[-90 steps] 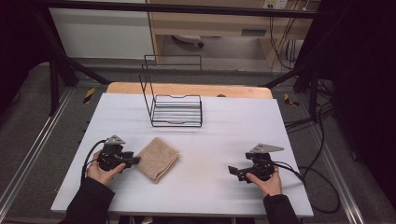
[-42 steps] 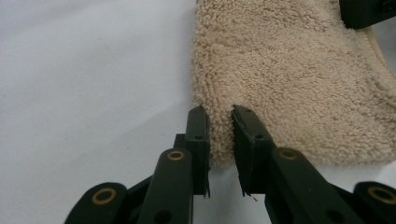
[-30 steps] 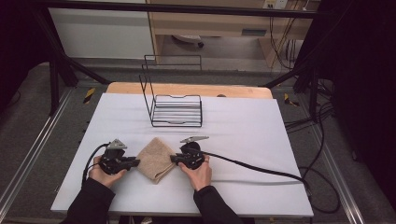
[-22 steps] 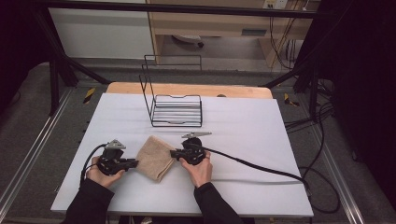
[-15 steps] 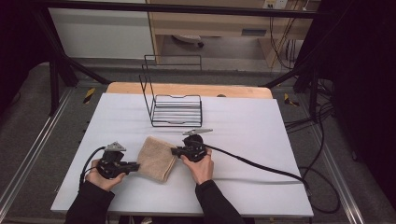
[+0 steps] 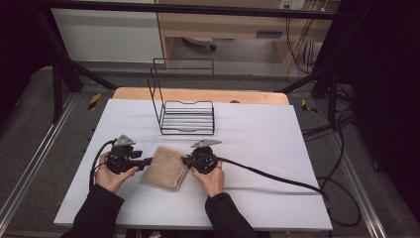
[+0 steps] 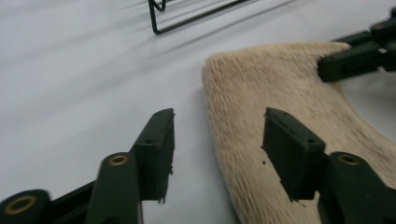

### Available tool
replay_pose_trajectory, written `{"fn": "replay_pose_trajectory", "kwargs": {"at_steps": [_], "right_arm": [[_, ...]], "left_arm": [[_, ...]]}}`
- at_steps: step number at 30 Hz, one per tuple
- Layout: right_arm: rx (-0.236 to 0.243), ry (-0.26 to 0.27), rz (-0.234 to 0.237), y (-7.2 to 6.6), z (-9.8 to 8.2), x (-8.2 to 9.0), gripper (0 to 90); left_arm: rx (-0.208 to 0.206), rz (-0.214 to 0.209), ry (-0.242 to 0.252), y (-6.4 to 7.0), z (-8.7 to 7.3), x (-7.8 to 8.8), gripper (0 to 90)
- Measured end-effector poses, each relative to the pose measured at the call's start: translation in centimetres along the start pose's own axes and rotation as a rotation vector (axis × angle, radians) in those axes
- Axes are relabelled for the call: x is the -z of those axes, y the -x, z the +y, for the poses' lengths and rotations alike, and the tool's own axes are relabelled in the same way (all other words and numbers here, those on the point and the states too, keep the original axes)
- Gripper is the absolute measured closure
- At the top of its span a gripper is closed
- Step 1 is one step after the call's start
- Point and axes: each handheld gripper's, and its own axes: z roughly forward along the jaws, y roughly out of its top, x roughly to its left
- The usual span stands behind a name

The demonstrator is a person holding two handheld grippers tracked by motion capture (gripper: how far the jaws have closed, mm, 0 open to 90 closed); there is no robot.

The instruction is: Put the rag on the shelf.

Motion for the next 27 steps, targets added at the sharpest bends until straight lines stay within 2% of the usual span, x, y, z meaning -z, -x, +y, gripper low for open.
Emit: {"fn": "replay_pose_trajectory", "kwargs": {"at_steps": [4, 9, 11, 14, 18, 19, 21, 25, 27], "right_arm": [[0.017, 0.008, 0.001, 0.0, 0.0, 0.0, 81.5], [0.025, 0.006, 0.002, 0.0, 0.0, 0.0, 81.5], [0.025, 0.004, 0.003, 0.0, 0.0, 0.0, 81.6], [0.028, 0.002, 0.003, 0.1, 0.0, 0.0, 81.5], [0.025, 0.001, -0.001, 0.1, -0.1, -0.1, 81.5], [0.023, 0.000, -0.002, 0.1, -0.1, -0.2, 81.4], [0.024, -0.001, -0.004, 0.1, -0.1, -0.2, 81.4], [0.025, -0.001, -0.006, 0.1, -0.2, -0.3, 81.4], [0.025, 0.000, -0.007, 0.1, -0.2, -0.3, 81.3]], "left_arm": [[-0.021, 0.009, -0.025, -0.4, 1.2, -2.4, 42.6], [-0.007, -0.026, -0.018, -0.8, 1.9, -4.2, 49.0], [0.014, -0.045, 0.001, -1.1, 1.9, -4.6, 53.4], [-0.006, -0.060, -0.009, -1.0, 1.8, -5.1, 58.6], [-0.008, -0.060, -0.019, -0.9, 1.5, -5.5, 65.3], [-0.020, -0.060, -0.030, -0.7, 1.3, -5.8, 68.6], [-0.025, -0.058, -0.022, -0.7, 1.2, -5.9, 71.4], [-0.006, -0.071, -0.010, -0.8, 0.9, -5.9, 74.9], [0.005, -0.077, -0.005, -0.9, 0.8, -5.8, 80.5]]}}
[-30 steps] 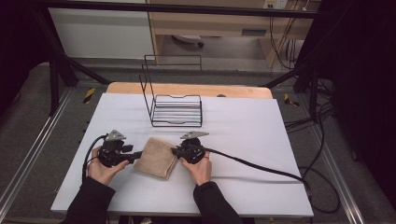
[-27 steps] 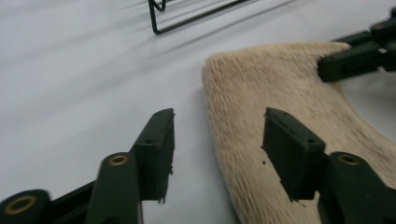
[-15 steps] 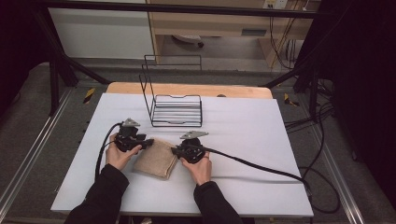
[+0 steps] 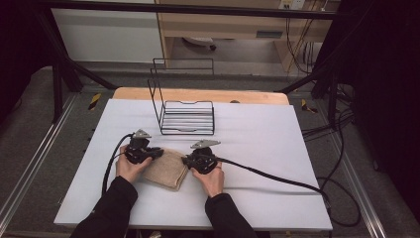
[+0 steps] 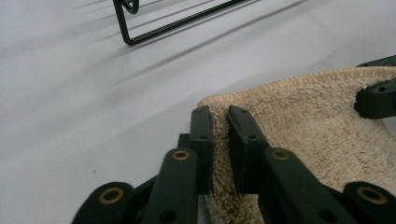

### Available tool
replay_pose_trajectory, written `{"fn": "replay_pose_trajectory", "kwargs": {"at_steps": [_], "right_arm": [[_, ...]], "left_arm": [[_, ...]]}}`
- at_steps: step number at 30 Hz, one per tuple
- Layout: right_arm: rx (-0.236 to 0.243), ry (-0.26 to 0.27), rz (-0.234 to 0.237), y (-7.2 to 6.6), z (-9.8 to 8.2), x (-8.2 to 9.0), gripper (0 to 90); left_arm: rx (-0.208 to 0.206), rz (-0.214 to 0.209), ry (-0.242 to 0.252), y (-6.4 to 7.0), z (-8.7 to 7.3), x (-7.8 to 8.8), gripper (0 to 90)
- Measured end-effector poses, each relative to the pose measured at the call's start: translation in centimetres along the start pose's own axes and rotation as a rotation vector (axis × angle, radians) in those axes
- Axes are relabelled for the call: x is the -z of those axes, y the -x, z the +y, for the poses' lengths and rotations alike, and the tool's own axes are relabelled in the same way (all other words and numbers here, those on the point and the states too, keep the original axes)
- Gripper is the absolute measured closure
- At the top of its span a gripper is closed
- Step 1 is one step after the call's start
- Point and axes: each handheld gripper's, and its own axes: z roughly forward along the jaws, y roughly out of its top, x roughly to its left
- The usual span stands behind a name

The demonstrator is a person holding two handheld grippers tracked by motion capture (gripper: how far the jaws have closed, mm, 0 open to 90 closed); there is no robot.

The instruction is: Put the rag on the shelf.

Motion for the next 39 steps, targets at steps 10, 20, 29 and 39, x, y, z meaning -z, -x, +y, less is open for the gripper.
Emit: {"fn": "replay_pose_trajectory", "kwargs": {"at_steps": [10, 20, 29, 39], "right_arm": [[0.011, 0.036, 0.008, -0.3, 0.3, 0.7, 81.3], [0.051, 0.131, 0.019, -1.1, 1.3, 3.0, 81.5], [0.088, 0.207, 0.024, -1.3, 2.6, 5.3, 81.8], [0.142, 0.256, 0.026, -1.5, 3.7, 7.2, 82.0]], "left_arm": [[0.027, -0.015, 0.092, 0.3, -0.3, 1.9, 84.7], [-0.016, -0.003, 0.253, 1.9, -0.6, 4.9, 84.8], [-0.043, 0.011, 0.348, 3.4, -0.2, 7.0, 84.9], [-0.054, 0.022, 0.439, 4.8, 0.3, 8.3, 84.9]]}}
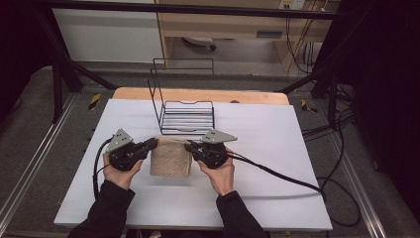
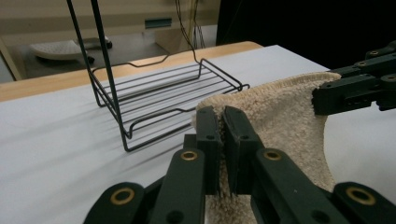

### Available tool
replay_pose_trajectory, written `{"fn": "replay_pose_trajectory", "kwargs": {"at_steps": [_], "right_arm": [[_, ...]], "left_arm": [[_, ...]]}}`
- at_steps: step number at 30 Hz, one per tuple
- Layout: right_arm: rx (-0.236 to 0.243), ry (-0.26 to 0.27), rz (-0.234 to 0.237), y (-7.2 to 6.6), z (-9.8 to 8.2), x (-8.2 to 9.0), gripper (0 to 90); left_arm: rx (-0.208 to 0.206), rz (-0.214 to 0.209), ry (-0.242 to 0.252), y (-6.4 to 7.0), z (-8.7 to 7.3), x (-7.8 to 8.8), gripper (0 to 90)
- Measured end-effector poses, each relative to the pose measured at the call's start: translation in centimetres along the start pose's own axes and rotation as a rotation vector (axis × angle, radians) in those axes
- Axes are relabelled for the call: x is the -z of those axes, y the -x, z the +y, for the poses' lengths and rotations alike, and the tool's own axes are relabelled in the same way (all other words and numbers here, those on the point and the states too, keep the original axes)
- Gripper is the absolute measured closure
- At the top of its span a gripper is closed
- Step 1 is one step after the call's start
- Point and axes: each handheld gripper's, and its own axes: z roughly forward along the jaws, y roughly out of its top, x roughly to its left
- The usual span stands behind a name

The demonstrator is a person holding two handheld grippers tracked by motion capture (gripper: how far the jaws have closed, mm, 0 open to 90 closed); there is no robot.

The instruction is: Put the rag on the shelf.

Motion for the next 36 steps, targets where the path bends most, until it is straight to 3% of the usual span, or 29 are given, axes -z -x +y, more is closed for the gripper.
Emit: {"fn": "replay_pose_trajectory", "kwargs": {"at_steps": [19, 29, 36], "right_arm": [[0.048, 0.085, 0.002, -0.1, 2.6, 2.4, 82.1], [0.076, 0.131, -0.030, 0.6, 4.4, 4.3, 82.1], [0.102, 0.162, -0.050, 0.7, 6.0, 5.1, 82.2]], "left_arm": [[-0.004, -0.003, 0.104, 1.4, 2.4, 0.8, 84.8], [-0.035, -0.005, 0.145, 2.4, 4.4, 0.3, 84.8], [-0.028, -0.009, 0.181, 2.5, 6.0, 0.1, 84.8]]}}
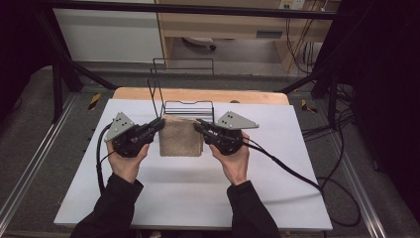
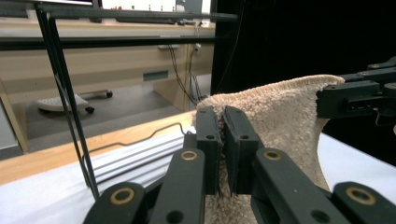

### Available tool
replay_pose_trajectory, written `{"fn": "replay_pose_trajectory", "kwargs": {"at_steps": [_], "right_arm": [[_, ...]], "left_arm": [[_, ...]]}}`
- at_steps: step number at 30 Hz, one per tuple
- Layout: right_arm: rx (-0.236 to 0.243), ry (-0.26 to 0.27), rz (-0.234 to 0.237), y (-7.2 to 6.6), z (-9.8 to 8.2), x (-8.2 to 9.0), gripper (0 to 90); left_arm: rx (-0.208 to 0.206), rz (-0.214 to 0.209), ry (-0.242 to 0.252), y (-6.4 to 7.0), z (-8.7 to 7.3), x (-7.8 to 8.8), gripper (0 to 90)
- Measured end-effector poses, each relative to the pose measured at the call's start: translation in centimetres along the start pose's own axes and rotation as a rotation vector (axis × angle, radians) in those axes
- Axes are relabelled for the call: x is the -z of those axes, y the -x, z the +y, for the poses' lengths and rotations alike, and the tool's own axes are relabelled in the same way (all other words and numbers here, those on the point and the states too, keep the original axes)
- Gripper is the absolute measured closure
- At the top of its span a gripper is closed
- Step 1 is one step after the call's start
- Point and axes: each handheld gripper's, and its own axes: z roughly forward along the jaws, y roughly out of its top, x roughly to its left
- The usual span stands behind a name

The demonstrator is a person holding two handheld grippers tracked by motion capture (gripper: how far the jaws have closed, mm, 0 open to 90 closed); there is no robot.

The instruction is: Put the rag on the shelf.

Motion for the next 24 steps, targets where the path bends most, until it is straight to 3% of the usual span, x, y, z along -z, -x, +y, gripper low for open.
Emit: {"fn": "replay_pose_trajectory", "kwargs": {"at_steps": [15, 24], "right_arm": [[0.020, 0.047, -0.040, 1.4, 3.1, 0.3, 82.4], [0.030, 0.071, -0.059, 2.1, 4.5, 0.2, 82.5]], "left_arm": [[0.002, 0.009, 0.058, -0.1, 3.4, -1.4, 84.9], [-0.017, 0.021, 0.085, -0.2, 5.1, -2.0, 85.1]]}}
